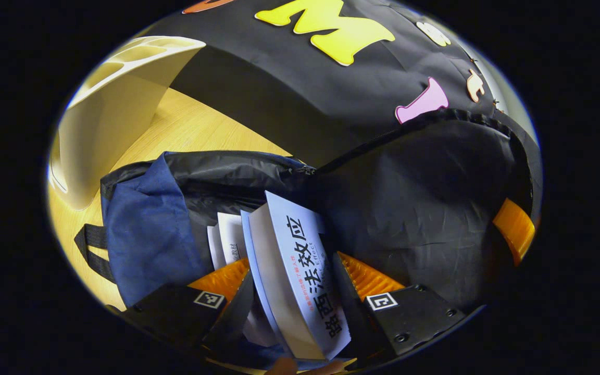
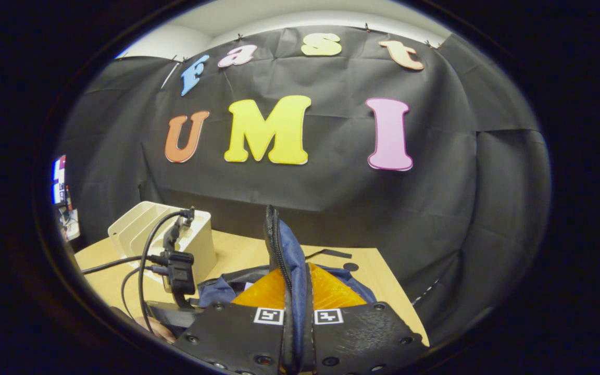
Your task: Open the schoolbag, grab two books from the bookshelf and put them into the schoolbag.
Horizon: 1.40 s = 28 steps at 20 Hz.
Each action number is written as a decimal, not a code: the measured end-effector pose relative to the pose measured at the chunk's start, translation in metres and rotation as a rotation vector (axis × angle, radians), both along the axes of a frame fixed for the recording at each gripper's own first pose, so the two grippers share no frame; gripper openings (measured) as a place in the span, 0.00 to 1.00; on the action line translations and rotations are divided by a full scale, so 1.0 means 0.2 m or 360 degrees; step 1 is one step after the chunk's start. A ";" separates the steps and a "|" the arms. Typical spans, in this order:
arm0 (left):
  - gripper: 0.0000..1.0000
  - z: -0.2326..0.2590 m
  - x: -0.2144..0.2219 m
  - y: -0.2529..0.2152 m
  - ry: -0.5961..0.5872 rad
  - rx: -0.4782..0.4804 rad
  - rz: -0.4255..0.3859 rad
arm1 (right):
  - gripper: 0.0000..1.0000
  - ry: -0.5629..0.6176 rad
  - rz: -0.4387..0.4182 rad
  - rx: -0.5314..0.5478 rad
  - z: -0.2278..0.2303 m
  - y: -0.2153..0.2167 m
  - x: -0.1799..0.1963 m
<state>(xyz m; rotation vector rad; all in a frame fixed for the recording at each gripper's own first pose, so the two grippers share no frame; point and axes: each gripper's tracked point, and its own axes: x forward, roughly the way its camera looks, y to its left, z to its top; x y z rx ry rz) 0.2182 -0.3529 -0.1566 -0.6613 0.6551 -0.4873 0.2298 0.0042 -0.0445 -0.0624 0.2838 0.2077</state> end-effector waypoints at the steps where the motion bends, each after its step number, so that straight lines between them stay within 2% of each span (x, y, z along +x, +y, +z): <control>1: 0.84 0.00 -0.01 0.02 -0.0002 0.0023 0.0007 | 0.07 0.0009 -0.0005 0.0000 -0.01 0.00 -0.01; 4: 0.84 0.00 -0.05 0.11 -0.0022 0.0140 0.0012 | 0.07 0.0027 -0.0021 -0.0019 -0.03 -0.02 -0.03; 7: 0.84 0.05 -0.06 0.24 -0.0121 0.0227 0.0070 | 0.07 0.0060 -0.0045 -0.0033 -0.08 -0.03 -0.05; 10: 0.83 0.09 -0.11 0.32 -0.0195 0.0265 0.0075 | 0.07 0.0066 -0.0057 -0.0055 -0.09 -0.05 -0.08; 14: 0.84 0.12 -0.17 0.53 -0.0360 0.0493 0.0159 | 0.08 0.0091 -0.0107 -0.0079 -0.12 -0.08 -0.14; 18: 0.83 0.19 -0.27 0.72 -0.0422 0.0496 0.0246 | 0.08 0.0099 -0.0137 -0.0143 -0.14 -0.08 -0.19; 19: 0.83 0.20 -0.29 0.79 -0.0440 0.0519 0.0288 | 0.16 0.0079 -0.0178 -0.0171 -0.13 -0.10 -0.21; 21: 0.84 0.25 -0.35 0.91 -0.0466 0.0570 0.0358 | 0.19 0.0035 -0.0232 -0.0193 -0.08 -0.12 -0.26; 22: 0.84 0.26 -0.39 0.96 -0.0480 0.0580 0.0382 | 0.34 0.0030 -0.0240 -0.0195 -0.09 -0.12 -0.28; 23: 0.83 0.26 -0.42 1.01 -0.0496 0.0585 0.0408 | 0.36 0.0024 -0.0244 -0.0193 -0.08 -0.11 -0.31; 24: 0.83 0.26 -0.45 1.05 -0.0503 0.0591 0.0430 | 0.28 0.0018 -0.0254 -0.0196 -0.08 -0.12 -0.34; 25: 0.83 0.27 -0.49 1.10 -0.0496 0.0599 0.0454 | 0.29 0.0003 -0.0268 -0.0203 -0.06 -0.12 -0.37; 26: 0.83 0.27 -0.52 1.15 -0.0494 0.0612 0.0488 | 0.35 -0.0003 -0.0280 -0.0205 -0.05 -0.13 -0.39; 28: 0.83 0.29 -0.57 1.25 -0.0509 0.0644 0.0554 | 0.34 -0.0021 -0.0290 -0.0188 -0.04 -0.12 -0.45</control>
